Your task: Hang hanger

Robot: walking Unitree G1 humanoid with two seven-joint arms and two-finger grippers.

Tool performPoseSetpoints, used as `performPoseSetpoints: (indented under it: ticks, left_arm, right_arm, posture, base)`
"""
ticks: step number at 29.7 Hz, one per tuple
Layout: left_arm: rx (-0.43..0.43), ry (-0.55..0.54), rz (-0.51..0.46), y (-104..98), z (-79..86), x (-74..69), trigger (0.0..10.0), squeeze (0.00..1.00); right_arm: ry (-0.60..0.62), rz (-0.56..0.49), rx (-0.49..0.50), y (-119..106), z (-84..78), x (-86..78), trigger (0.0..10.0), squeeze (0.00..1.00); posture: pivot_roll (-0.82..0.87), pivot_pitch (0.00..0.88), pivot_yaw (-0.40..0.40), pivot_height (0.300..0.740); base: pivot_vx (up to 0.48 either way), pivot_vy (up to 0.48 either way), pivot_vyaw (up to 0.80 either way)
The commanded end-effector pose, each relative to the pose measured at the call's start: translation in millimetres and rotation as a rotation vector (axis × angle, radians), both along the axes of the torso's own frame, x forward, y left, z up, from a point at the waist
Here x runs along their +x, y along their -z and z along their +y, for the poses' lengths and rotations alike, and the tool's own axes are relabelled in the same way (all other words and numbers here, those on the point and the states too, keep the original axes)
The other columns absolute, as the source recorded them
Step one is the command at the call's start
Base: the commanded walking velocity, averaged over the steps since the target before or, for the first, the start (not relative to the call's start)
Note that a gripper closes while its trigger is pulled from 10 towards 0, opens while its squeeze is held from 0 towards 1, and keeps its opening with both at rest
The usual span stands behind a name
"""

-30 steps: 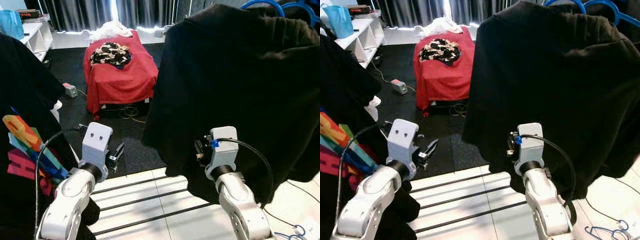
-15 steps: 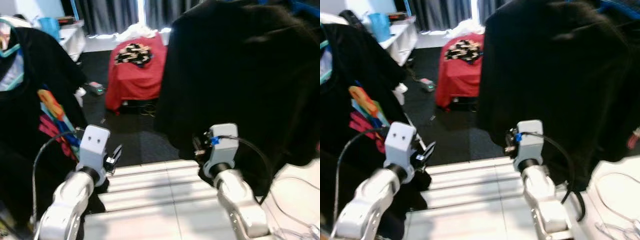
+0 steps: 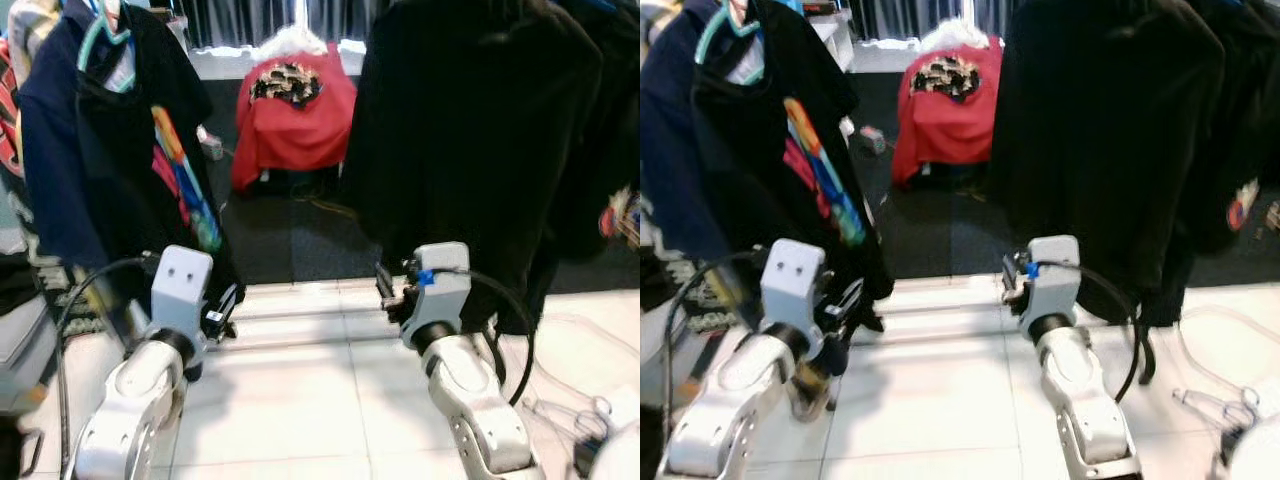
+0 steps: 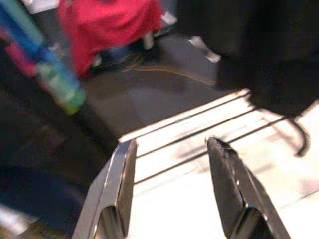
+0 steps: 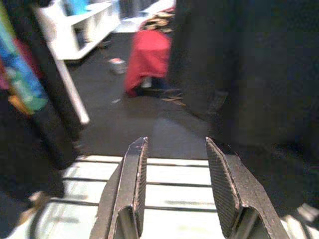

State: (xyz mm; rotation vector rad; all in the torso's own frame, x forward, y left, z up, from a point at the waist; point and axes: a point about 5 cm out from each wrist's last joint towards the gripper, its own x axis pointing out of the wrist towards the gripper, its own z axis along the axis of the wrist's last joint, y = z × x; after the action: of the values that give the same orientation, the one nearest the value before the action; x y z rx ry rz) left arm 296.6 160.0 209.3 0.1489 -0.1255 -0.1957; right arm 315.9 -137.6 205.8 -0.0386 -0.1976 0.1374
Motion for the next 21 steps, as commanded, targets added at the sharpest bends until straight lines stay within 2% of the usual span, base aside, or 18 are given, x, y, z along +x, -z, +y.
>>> performPoseSetpoints:
  ticks: [1,21]
  left_arm:
    - [-0.002,-0.015,0.008,1.5,3.6,-1.5,10.0,0.00]
    - [0.000,-0.025,0.010,1.7,4.9,-2.2,10.0,0.00]
  right_arm:
    - [-0.022,-0.009,0.003,-2.1,4.2,-2.3,10.0,0.00]
    - [-0.053,-0.009,-0.013,-2.2,9.0,-3.0,10.0,0.00]
  posture:
    - [-0.07,0.199,-0.018,0.740]
    - [-0.06,0.201,-0.018,0.740]
  base:
    - [-0.379,0.000,0.00]
    - [-0.373,0.000,0.00]
